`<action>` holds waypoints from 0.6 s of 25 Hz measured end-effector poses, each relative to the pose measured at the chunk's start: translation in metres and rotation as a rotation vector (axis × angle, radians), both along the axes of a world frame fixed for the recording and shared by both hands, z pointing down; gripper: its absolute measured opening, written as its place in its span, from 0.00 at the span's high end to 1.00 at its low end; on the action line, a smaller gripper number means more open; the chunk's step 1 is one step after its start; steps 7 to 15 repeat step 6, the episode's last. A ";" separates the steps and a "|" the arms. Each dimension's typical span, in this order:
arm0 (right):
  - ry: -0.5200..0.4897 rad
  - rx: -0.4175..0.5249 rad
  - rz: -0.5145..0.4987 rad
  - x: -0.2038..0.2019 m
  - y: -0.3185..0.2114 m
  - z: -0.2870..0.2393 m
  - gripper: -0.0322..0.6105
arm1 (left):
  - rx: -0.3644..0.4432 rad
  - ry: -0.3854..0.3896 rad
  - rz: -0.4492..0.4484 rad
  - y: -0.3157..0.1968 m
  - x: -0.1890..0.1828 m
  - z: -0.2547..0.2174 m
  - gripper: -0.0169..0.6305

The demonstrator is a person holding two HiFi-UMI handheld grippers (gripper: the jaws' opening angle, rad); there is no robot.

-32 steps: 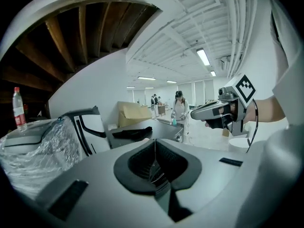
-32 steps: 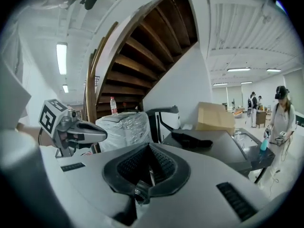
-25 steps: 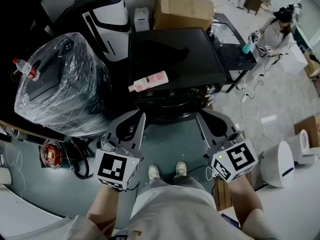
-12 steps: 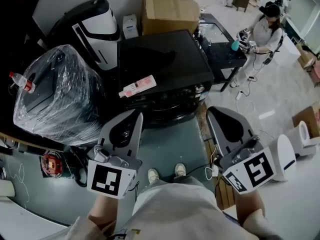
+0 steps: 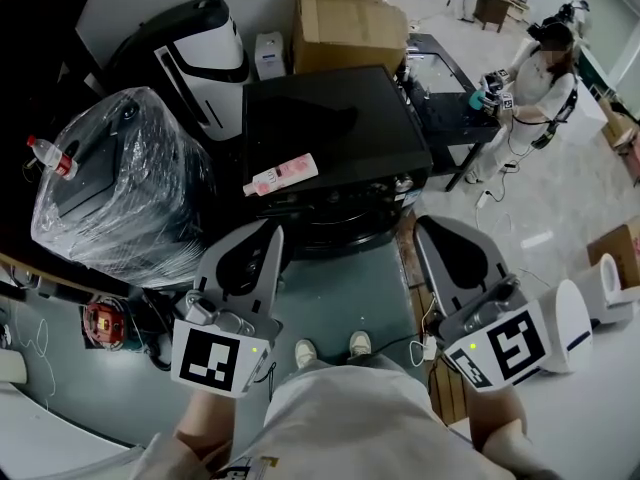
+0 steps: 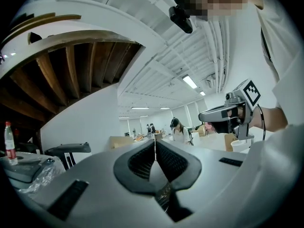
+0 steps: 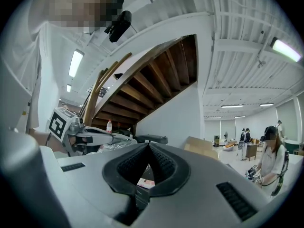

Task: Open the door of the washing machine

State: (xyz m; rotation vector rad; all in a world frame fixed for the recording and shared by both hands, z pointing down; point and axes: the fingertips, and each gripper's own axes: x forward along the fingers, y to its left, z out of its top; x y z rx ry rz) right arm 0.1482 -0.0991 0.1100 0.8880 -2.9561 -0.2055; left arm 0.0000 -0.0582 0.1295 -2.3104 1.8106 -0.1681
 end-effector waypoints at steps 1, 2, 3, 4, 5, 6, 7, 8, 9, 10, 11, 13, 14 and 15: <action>-0.002 -0.001 -0.003 0.000 0.000 -0.001 0.91 | 0.002 -0.013 0.002 0.000 -0.001 0.001 0.94; -0.008 -0.006 -0.007 -0.001 -0.001 -0.002 0.91 | 0.002 -0.021 0.005 -0.001 0.000 0.001 0.94; -0.016 -0.014 -0.014 -0.001 0.000 -0.003 0.91 | 0.001 -0.024 0.009 -0.001 0.001 0.000 0.94; -0.026 -0.024 -0.021 -0.002 0.000 -0.005 0.91 | 0.000 -0.020 0.013 -0.001 0.002 -0.001 0.94; -0.036 -0.034 -0.030 -0.003 0.000 -0.006 0.91 | -0.002 -0.011 0.016 -0.002 0.004 -0.003 0.94; -0.046 -0.043 -0.039 -0.004 0.001 -0.008 0.91 | -0.005 0.001 0.020 -0.002 0.006 -0.005 0.94; -0.046 -0.043 -0.039 -0.004 0.001 -0.008 0.91 | -0.005 0.001 0.020 -0.002 0.006 -0.005 0.94; -0.046 -0.043 -0.039 -0.004 0.001 -0.008 0.91 | -0.005 0.001 0.020 -0.002 0.006 -0.005 0.94; -0.046 -0.043 -0.039 -0.004 0.001 -0.008 0.91 | -0.005 0.001 0.020 -0.002 0.006 -0.005 0.94; -0.046 -0.043 -0.039 -0.004 0.001 -0.008 0.91 | -0.005 0.001 0.020 -0.002 0.006 -0.005 0.94; -0.046 -0.043 -0.039 -0.004 0.001 -0.008 0.91 | -0.005 0.001 0.020 -0.002 0.006 -0.005 0.94; -0.046 -0.043 -0.039 -0.004 0.001 -0.008 0.91 | -0.005 0.001 0.020 -0.002 0.006 -0.005 0.94; -0.046 -0.043 -0.039 -0.004 0.001 -0.008 0.91 | -0.005 0.001 0.020 -0.002 0.006 -0.005 0.94; -0.046 -0.043 -0.039 -0.004 0.001 -0.008 0.91 | -0.005 0.001 0.020 -0.002 0.006 -0.005 0.94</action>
